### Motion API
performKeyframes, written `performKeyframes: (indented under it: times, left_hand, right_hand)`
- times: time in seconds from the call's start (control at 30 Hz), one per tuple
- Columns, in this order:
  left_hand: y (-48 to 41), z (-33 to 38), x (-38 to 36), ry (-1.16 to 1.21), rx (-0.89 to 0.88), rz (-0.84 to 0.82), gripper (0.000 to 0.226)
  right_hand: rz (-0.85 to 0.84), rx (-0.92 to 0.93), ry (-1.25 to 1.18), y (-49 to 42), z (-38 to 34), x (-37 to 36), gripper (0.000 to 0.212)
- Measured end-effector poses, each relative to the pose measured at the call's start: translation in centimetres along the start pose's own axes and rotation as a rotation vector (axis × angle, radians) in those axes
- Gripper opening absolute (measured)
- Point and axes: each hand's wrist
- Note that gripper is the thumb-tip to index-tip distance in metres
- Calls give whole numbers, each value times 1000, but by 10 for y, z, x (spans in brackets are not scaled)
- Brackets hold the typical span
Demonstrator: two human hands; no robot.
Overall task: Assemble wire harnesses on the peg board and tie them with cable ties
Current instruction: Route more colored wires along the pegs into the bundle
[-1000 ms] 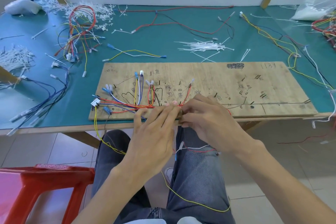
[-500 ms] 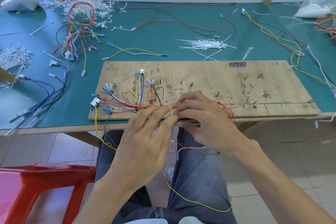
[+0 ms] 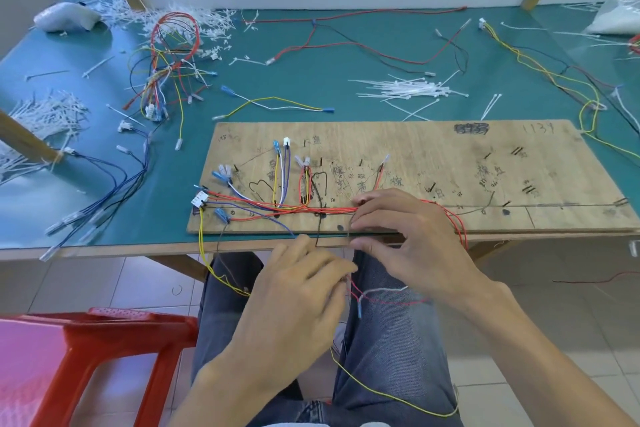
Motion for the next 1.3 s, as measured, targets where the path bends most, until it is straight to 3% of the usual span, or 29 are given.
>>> performKeyframes:
  times: [0.13, 0.27, 0.4, 0.57, 0.73, 0.87, 1.03, 1.17, 1.3]
  left_hand:
    - [-9, 6, 20, 200, 78, 52, 18]
    - [-6, 2, 17, 92, -13, -53, 13]
    - [5, -3, 1, -182, -144, -127, 19]
    - [11, -9, -9, -135, -211, -77, 19]
    - [15, -6, -13, -24, -151, -52, 13]
    - [7, -1, -6, 343, 56, 61, 9]
    - [-33, -15, 30, 623, 420, 223, 17]
    - [-86, -44, 55, 752, 622, 111, 13]
    - [-130, -65, 60, 686, 611, -40, 4]
  right_hand:
    - [30, -57, -53, 0, -3, 4, 6]
    - [66, -63, -7, -2, -1, 1, 21]
    - [42, -33, -38, 1, 1, -5, 15]
    - [63, -26, -38, 3, 4, -8, 14]
    - [91, -6, -37, 3, 6, -11, 12]
    - [136, -21, -56, 5, 7, -15, 17]
    - [192, -79, -20, 3, 4, -21, 24]
    - [267, -70, -3, 1, 1, -25, 14]
    - [288, -51, 54, 4, -2, -33, 19]
Point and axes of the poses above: each hand's wrist, its own y-axis away from the middle knuckle, its own x-axis out of the back of the hand, z = x × y, and after that the axes turned 2 degrees about -z, right-handed
